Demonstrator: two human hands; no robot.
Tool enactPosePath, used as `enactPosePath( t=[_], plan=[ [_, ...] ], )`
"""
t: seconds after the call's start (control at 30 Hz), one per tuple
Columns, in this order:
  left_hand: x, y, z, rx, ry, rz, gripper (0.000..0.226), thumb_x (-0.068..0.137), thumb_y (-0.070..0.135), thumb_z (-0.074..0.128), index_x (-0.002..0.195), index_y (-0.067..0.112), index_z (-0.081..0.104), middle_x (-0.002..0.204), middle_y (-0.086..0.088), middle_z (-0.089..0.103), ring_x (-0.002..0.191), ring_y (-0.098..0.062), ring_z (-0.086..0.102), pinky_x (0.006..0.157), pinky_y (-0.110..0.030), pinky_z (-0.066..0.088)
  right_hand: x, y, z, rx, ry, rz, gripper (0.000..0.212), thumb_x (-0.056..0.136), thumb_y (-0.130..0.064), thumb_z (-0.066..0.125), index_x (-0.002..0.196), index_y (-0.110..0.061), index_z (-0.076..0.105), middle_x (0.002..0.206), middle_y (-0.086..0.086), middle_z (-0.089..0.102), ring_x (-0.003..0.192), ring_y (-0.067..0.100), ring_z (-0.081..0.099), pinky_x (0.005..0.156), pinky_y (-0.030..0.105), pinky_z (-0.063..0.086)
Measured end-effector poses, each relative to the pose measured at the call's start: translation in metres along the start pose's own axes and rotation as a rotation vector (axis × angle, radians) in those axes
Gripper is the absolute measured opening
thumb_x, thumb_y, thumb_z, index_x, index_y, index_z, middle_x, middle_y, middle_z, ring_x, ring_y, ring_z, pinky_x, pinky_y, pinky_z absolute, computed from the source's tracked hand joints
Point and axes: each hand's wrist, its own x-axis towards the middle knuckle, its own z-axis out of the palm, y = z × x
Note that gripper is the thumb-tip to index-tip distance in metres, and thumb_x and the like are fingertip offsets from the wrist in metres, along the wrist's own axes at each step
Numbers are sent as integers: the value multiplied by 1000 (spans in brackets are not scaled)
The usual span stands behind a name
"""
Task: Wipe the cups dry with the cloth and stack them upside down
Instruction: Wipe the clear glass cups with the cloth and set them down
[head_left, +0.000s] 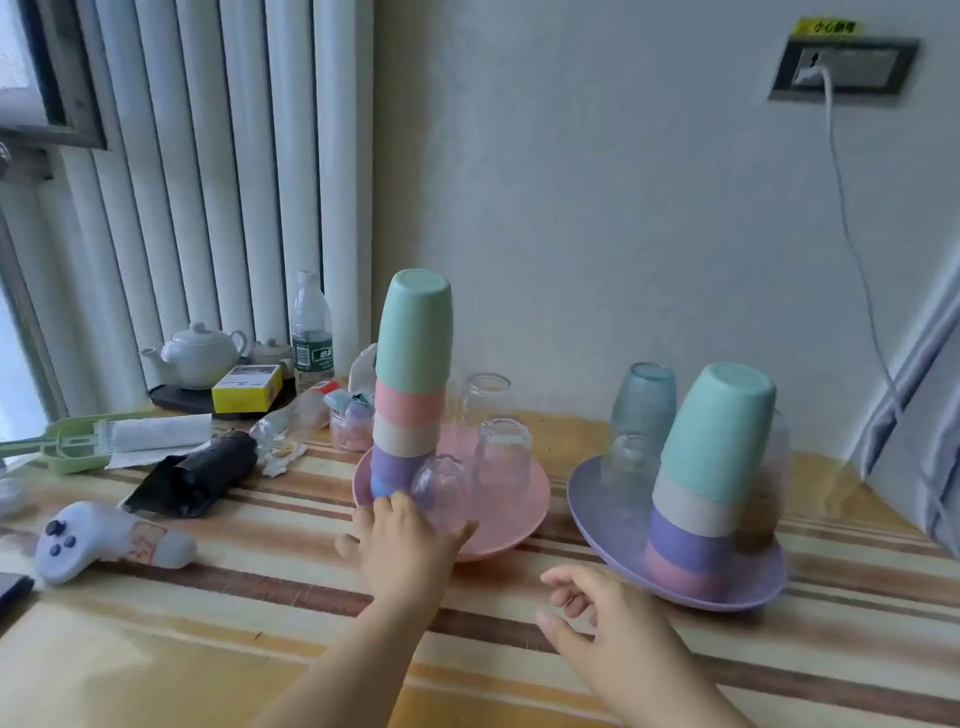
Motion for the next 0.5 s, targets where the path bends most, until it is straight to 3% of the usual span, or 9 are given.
enactPosePath(
  t=[0.2,0.4,0.5],
  plan=[
    [4,-3,3,-67,97,71,61,73,60,64,121,24,56,116,6,60,121,-19,41,96,-40,23,13,-2,16,53,27,-10,21,83,-32,64,97,-42,52,86,-13,61,93,1,51,75,8,39],
    [-1,-10,-5,-234,218,157,66,67,60,72,120,22,59,118,7,62,122,-16,42,103,-41,22,14,1,15,47,78,-14,20,83,-31,65,103,-34,60,83,-13,62,87,1,55,74,9,41],
    [-10,-10,-19,-318,247,221,70,62,65,72,114,20,60,108,8,60,120,-16,45,103,-39,19,9,-2,9,41,74,-12,22,84,-32,63,106,-31,60,85,-10,63,85,2,57,75,10,42]
  ],
)
